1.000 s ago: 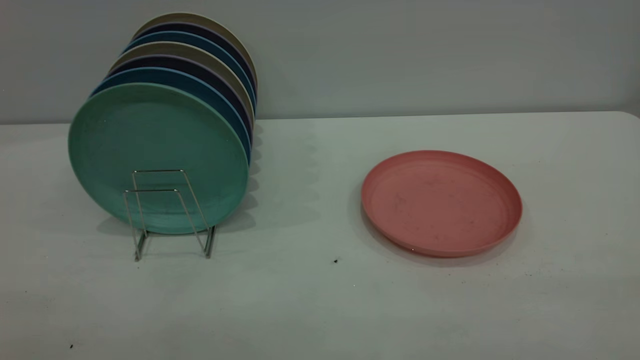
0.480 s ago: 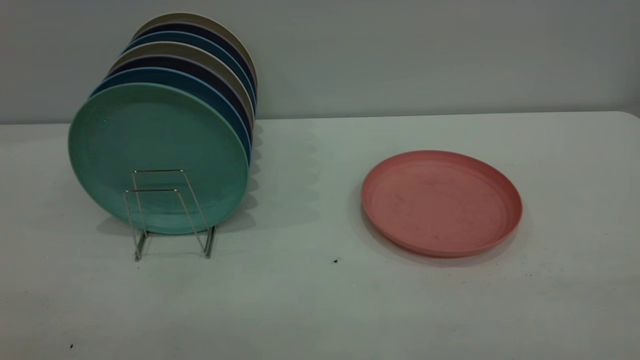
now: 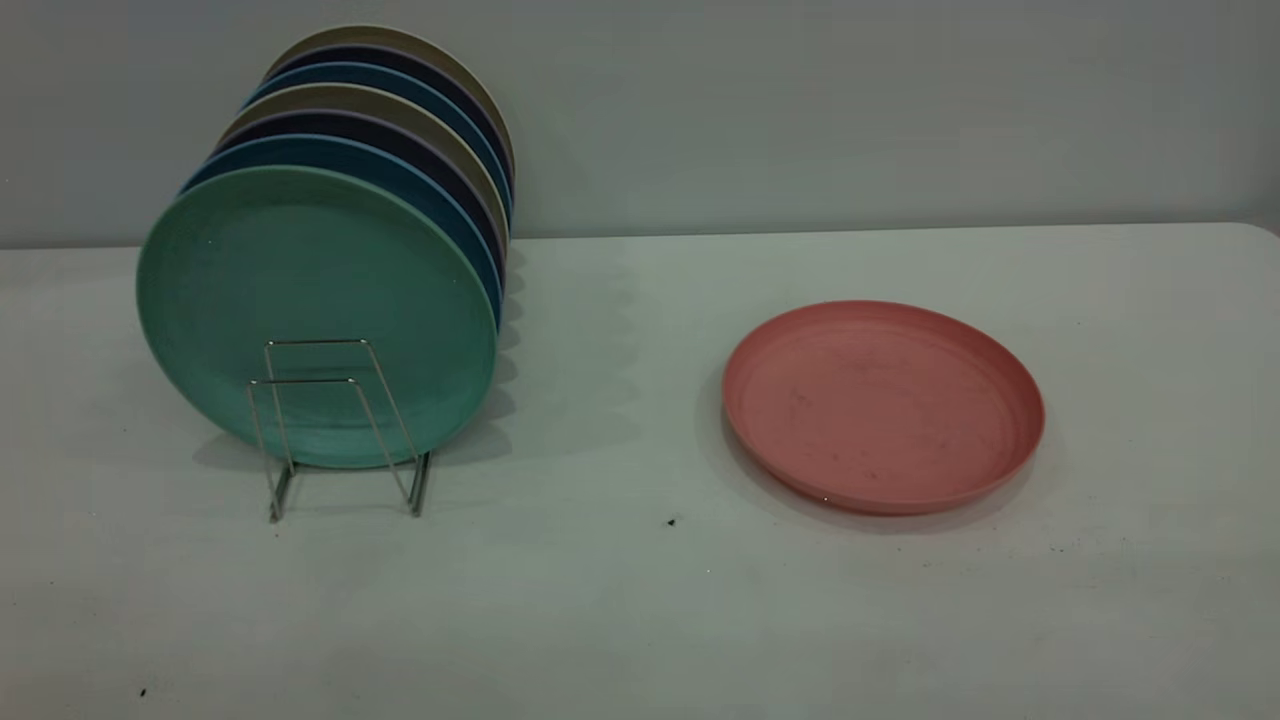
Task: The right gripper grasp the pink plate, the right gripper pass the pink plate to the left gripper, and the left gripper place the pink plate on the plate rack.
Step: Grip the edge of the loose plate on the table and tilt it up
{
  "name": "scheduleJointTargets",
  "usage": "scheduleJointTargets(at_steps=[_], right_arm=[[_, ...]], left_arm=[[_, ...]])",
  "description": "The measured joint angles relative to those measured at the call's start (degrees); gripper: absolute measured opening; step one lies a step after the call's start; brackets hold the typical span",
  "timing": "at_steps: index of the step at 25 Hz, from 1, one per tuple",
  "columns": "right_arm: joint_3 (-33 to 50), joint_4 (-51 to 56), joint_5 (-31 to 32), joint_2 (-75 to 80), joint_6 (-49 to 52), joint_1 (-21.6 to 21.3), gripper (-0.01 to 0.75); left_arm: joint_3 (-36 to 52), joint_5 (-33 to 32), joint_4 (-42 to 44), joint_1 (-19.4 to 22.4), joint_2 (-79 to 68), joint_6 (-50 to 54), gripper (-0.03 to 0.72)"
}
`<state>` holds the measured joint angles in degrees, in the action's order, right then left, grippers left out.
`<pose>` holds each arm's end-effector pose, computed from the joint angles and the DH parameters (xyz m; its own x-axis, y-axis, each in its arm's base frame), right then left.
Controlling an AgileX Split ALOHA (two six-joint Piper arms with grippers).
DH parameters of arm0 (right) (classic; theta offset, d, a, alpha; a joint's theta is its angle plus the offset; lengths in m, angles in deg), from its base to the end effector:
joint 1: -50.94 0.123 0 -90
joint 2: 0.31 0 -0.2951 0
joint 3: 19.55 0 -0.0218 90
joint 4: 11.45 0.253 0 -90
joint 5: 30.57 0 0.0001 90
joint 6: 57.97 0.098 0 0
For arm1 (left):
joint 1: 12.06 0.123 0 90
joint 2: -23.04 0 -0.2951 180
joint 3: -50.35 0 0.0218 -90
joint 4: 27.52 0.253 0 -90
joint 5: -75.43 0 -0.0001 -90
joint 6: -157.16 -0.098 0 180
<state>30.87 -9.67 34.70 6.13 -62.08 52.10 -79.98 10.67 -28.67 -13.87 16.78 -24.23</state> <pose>-0.0104 0.0026 0.2605 -0.5281 -0.0694 -0.8464 -0.0753 0.9966 -0.0347 -0.0118 -0.0014 0.2649 -0.5093 0.0318 -0.8600 0.0552 0.9985 0.0042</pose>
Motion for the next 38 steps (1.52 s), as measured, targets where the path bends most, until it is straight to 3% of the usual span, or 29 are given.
scheduleJointTargets(at_steps=[11,17,22,26,32,38], right_arm=[[-0.31,-0.39,-0.46,0.00,-1.03,0.00,0.239],[-1.28,3.03,-10.13,6.13,-3.81,0.00,0.283],[-1.28,14.63,-18.02,20.90,-11.13,0.00,0.379],[-1.28,30.30,-23.01,35.33,-23.98,0.00,0.393],[-1.87,53.97,-28.87,56.79,-45.17,0.00,0.392],[-10.36,58.97,-30.46,77.32,-52.32,-0.41,0.392]], left_arm=[[0.00,0.00,-0.71,0.00,0.00,-0.43,0.582],[-1.27,6.52,-3.87,0.00,-2.81,-0.49,0.582],[-1.69,16.85,-13.90,0.00,-15.09,-4.27,0.582],[-1.70,23.68,-26.20,0.00,-27.02,-15.05,0.582],[-1.82,29.79,-40.18,0.00,-41.10,-27.81,0.582],[-7.47,29.56,-43.68,0.00,-51.50,-33.24,0.582]])
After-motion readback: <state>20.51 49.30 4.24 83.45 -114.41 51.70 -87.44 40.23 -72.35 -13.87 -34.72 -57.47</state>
